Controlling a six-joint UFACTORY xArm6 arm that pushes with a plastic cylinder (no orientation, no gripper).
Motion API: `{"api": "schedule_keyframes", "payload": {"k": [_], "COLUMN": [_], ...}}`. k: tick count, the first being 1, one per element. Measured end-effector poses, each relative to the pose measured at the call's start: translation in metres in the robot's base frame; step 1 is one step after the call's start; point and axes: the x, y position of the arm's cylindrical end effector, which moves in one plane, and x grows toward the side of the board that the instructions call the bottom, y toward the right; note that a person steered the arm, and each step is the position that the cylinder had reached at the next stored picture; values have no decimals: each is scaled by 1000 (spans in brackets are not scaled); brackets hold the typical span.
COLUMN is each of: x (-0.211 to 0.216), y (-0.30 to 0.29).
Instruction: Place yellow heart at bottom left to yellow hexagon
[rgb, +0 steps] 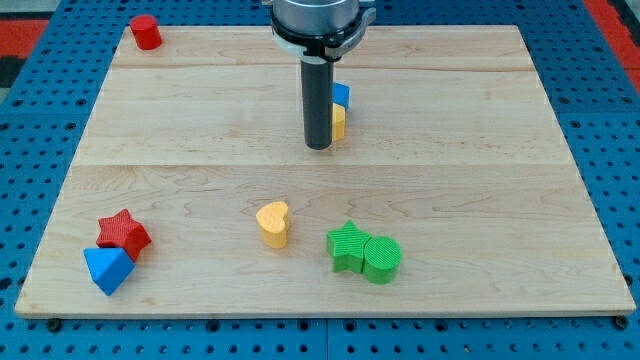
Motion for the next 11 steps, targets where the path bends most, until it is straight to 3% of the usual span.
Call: {"api": "schedule_keyframes", "payload": {"k": [1, 2, 4, 5, 6, 8, 11], "x": [-4, 10, 109, 147, 153, 129, 43], "y": [0, -41, -99, -101, -50, -36, -50]}}
